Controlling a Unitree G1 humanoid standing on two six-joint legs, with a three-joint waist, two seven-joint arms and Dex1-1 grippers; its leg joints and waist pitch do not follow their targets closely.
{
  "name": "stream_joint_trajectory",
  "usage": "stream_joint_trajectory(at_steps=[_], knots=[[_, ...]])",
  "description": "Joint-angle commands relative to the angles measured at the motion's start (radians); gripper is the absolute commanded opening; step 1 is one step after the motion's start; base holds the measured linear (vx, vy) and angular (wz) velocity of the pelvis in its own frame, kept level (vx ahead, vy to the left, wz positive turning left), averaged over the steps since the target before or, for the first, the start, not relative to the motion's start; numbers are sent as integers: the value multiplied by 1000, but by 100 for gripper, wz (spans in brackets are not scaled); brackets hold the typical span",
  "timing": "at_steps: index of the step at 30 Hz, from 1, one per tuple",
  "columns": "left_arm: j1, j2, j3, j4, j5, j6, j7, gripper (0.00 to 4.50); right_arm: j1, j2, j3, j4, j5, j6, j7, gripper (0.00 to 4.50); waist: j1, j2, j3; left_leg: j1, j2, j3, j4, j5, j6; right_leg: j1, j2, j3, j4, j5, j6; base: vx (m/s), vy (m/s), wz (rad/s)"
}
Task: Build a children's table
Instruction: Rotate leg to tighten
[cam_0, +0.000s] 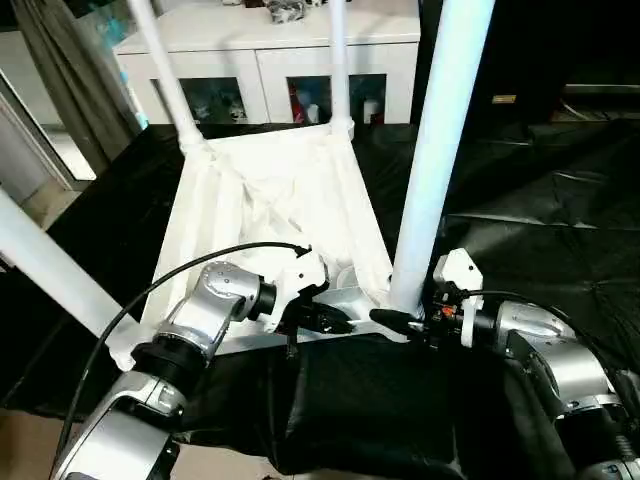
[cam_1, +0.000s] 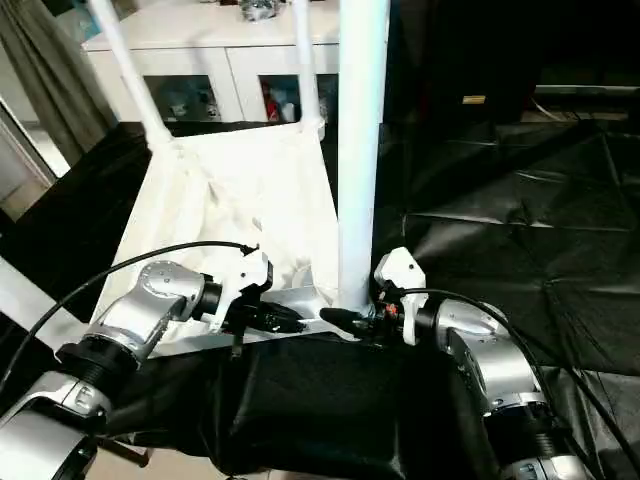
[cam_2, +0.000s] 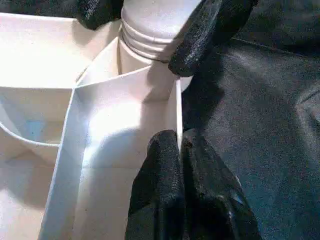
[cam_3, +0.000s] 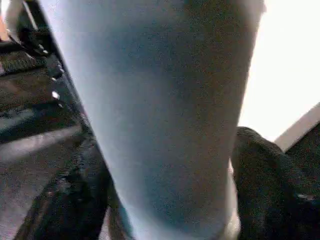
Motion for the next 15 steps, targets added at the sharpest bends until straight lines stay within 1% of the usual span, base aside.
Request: stream_joint_trajectory(at_steps=[1, 3, 4, 5, 6, 7, 8, 10, 11, 12, 13, 14, 15], knots=[[3, -6, -26, -42, -25, -2, -64, 0, 11, 9, 11, -19, 11, 20, 6, 314, -1, -21, -58, 16, 59, -22, -66, -190, 110, 41, -62, 38, -66, -129, -252, 0, 0, 0], [4, -14, -26, -39, -16, -8, -37, 0, 19, 19, 15, -20, 14, 25, 1, 310, 2, -25, -59, 14, 59, -22, -65, -177, 115, 42, -63, 38, -65, -122, -250, 0, 0, 0], [1, -20, -23, -29, -6, -12, -13, 0, 20, 28, 14, -15, 9, 31, -18, 288, 3, -23, -58, 14, 59, -22, -65, -176, 113, 42, -63, 38, -65, -125, -249, 0, 0, 0], [-6, -29, -19, -13, 8, -18, 25, 0, 18, 42, 11, 1, -7, 38, -60, 288, 3, -24, -58, 14, 59, -22, -65, -178, 112, 41, -63, 38, -66, -128, -248, 0, 0, 0], [-6, -29, -19, -13, 8, -18, 25, 0, 18, 42, 11, 1, -7, 38, -60, 279, 2, -24, -57, 14, 58, -23, -67, -187, 105, 40, -63, 38, -68, -143, -244, 0, 0, 0], [-21, -47, -8, 19, 25, -27, 91, 0, 8, 65, 5, 39, -39, 38, -139, 277, 2, -24, -56, 14, 58, -23, -68, -195, 100, 41, -64, 38, -69, -157, -242, 0, 0, 0], [-32, -62, 1, 40, 31, -28, 136, 0, -1, 84, -3, 72, -62, 36, -206, 274, -3, -23, -52, 15, 56, -23, -70, -217, 85, 36, -63, 38, -74, -196, -233, 0, 0, 0], [-63, -106, 26, 91, 47, -29, 262, 0, -26, 142, -41, 162, -97, 40, -388, 271, -16, -26, -46, 21, 52, -27, -77, -294, 36, 35, -63, 37, -85, -320, -205, 0, 0, 0], [-67, -112, 29, 96, 48, -28, 276, 0, -30, 150, -47, 172, -99, 41, -411, 271, -22, -24, -44, 22, 51, -27, -79, -308, 26, 31, -63, 39, -86, -340, -202, 0, 0, 0], [-70, -117, 30, 102, 50, -27, 289, 0, -32, 158, -53, 180, -100, 42, -431, 271, -27, -25, -44, 25, 50, -29, -80, -338, 15, 31, -63, 38, -90, -378, -189, 0, 0, 0], [-88, -152, 39, 128, 60, -26, 363, 0, -49, 202, -83, 215, -105, 57, -548, 270, -33, -24, -43, 22, 50, -32, -83, -344, 10, 32, -63, 39, -94, -385, -180, 0, 0, 0], [-95, -169, 42, 138, 63, -25, 395, 0, -56, 221, -94, 230, -110, 59, -600, 270, -36, -22, -44, 20, 49, -33, -84, -344, 7, 33, -63, 39, -93, -374, -176, 0, 0, 0], [-98, -176, 44, 141, 64, -25, 408, 0, -59, 229, -98, 235, -112, 60, -621, 270, -36, -22, -44, 20, 49, -33, -84, -344, 7, 33, -63, 39, -93, -374, -176, 0, 0, 0]])
